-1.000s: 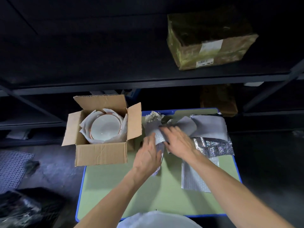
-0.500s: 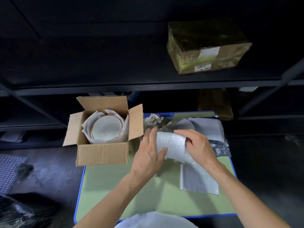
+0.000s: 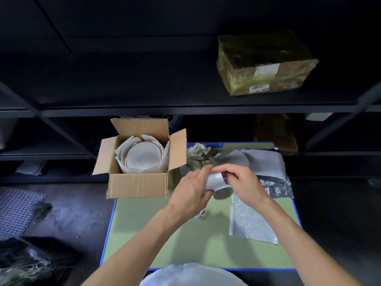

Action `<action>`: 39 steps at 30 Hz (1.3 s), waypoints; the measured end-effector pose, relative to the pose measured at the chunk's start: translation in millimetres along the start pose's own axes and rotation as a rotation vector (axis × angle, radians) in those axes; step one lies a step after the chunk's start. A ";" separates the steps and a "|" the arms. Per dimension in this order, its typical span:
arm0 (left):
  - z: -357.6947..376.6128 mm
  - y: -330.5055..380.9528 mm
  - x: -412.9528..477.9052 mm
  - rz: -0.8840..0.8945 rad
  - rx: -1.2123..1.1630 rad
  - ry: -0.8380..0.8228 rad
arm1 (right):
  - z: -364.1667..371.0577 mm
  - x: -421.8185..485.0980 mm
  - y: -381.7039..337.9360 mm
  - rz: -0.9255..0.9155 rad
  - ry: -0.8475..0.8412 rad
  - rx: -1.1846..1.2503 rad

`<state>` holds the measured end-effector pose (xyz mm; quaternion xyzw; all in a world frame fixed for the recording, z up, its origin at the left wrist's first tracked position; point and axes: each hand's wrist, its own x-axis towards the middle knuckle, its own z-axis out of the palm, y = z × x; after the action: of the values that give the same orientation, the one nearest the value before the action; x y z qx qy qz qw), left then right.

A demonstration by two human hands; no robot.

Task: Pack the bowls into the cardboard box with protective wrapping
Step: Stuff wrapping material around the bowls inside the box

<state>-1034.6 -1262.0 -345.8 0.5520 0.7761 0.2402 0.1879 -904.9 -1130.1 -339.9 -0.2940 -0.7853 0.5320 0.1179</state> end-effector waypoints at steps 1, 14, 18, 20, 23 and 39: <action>-3.0 -1.2 -0.8 -0.011 -0.004 0.004 | -0.4 -0.3 -3.6 -0.005 -0.028 0.012; -52.0 -22.7 -23.8 -0.145 -0.157 -0.074 | 35.2 18.1 -33.5 -0.088 -0.223 -0.072; -73.1 -38.9 -27.0 -0.140 -0.265 -0.072 | 51.9 24.7 -48.1 -0.135 -0.225 -0.124; -83.0 -47.6 -28.5 -0.122 -0.262 -0.097 | 59.6 24.7 -54.8 -0.165 -0.227 -0.158; -95.1 -62.0 -30.4 -0.121 -0.244 -0.159 | 70.5 22.0 -69.0 -0.244 -0.205 -0.247; -124.9 -111.3 -58.2 0.073 -0.051 -0.107 | 128.0 20.5 -88.6 -0.053 -0.037 -0.203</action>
<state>-1170.9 -1368.4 -307.1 0.5869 0.7380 0.2367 0.2343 -1014.8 -1239.3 -314.4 -0.2736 -0.8446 0.4518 0.0874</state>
